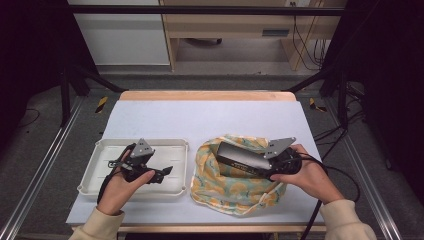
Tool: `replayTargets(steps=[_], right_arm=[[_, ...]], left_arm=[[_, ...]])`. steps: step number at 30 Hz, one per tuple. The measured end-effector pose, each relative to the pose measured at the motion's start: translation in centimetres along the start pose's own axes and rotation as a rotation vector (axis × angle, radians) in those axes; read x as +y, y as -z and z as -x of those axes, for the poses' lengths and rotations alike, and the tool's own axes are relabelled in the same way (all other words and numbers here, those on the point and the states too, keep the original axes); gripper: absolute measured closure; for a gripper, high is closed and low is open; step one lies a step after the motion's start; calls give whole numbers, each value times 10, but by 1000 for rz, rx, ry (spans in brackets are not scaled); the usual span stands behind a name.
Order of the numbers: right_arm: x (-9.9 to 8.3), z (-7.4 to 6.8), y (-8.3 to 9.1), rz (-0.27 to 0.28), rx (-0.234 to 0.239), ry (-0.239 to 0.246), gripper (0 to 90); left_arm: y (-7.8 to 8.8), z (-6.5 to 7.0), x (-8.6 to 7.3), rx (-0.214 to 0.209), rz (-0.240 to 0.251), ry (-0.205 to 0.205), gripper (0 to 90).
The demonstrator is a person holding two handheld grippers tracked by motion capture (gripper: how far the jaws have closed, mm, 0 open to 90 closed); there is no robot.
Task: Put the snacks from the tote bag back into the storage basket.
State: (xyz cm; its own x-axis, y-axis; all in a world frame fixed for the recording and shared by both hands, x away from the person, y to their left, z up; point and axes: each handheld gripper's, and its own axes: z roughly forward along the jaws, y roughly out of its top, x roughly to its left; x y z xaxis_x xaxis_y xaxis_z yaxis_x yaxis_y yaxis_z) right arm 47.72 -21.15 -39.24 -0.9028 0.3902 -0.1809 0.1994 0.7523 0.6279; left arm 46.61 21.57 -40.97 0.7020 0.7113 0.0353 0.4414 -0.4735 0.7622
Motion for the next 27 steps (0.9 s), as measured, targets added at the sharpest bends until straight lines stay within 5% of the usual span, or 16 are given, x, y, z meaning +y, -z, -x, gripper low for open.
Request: replayTargets(steps=[6, 16, 27], right_arm=[[10, 6, 10, 20, 13, -12, 428], [33, 7, 14, 46, 53, 3, 429], [71, -8, 6, 53, 100, 58, 428]], left_arm=[[1, 1, 5, -7, -1, -31, 118], [-7, 1, 20, -87, -40, -169, 113], [5, -6, 40, -152, -52, -270, 110]])
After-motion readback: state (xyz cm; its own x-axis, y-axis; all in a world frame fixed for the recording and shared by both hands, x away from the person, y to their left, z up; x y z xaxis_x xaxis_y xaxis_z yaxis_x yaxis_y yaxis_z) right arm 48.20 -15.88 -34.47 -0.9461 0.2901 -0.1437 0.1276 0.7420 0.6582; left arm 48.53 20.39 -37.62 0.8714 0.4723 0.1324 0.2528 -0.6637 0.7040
